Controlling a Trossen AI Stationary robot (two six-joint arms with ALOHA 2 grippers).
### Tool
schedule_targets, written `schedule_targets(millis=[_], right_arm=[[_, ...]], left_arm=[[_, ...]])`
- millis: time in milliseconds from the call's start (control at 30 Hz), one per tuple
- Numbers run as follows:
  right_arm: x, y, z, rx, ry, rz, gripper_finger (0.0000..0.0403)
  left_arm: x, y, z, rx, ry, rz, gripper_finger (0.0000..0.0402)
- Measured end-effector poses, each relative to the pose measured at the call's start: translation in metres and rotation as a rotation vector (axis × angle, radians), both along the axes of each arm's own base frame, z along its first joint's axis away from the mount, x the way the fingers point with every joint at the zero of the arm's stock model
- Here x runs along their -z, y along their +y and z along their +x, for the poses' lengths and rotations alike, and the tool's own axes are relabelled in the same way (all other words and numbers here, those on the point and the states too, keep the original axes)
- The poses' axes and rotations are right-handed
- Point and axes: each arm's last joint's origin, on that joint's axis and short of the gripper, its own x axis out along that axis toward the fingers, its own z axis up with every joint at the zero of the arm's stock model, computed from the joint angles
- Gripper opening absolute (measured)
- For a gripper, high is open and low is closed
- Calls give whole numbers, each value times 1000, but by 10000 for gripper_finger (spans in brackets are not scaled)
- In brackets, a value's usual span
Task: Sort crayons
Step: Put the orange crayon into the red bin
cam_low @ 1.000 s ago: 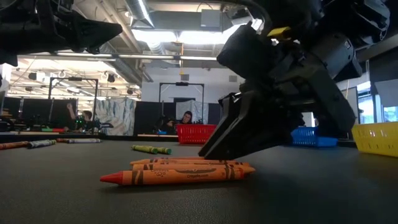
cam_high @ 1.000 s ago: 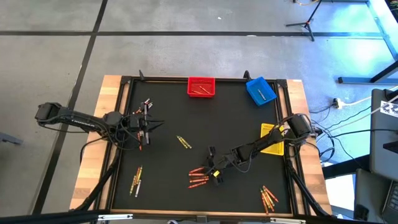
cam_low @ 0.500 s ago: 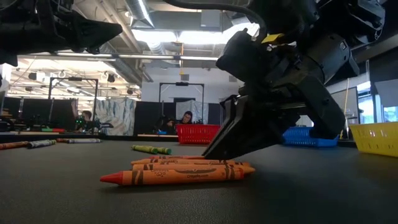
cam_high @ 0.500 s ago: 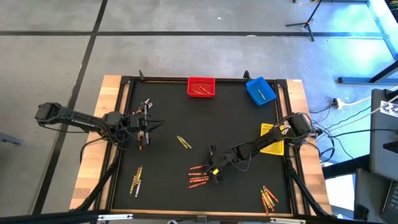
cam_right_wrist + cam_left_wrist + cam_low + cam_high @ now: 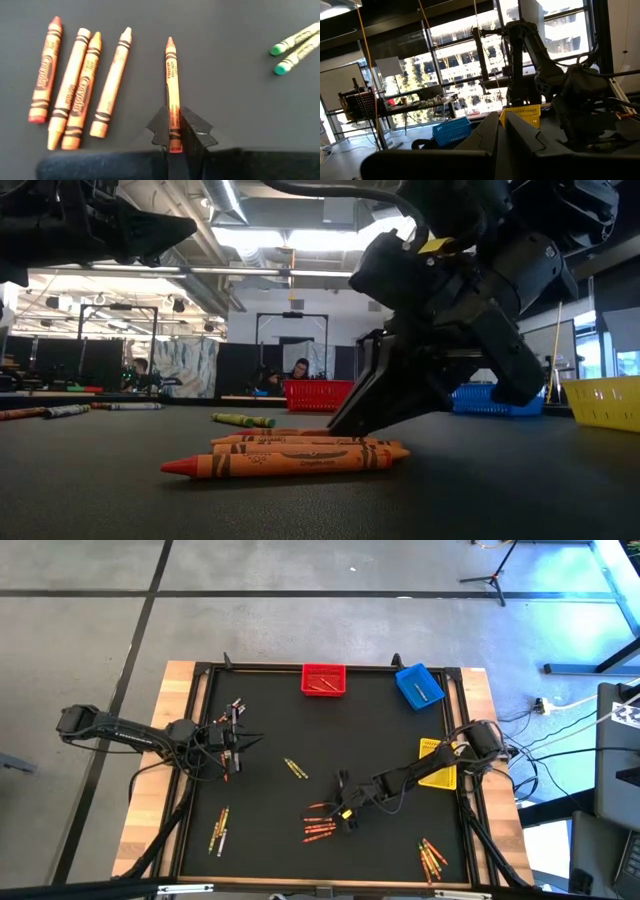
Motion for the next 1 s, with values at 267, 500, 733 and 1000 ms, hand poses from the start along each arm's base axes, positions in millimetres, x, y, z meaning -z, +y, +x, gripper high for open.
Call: schedule_targets(millis=[267,500,733,1000], right_arm=[[-38,-14,-8,62,-19,-60,19],[-77,-55,-14,188,-37,-72,23],[-108,-113,-18,365,-121,-56,23],[-114,-184,-25,561,-141,-48,23]], left_arm=[[0,0,0,0,1,0,25],[0,0,0,1,0,0,25],[0,0,0,0,-3,0,25],[0,0,0,-1,-3,0,25]])
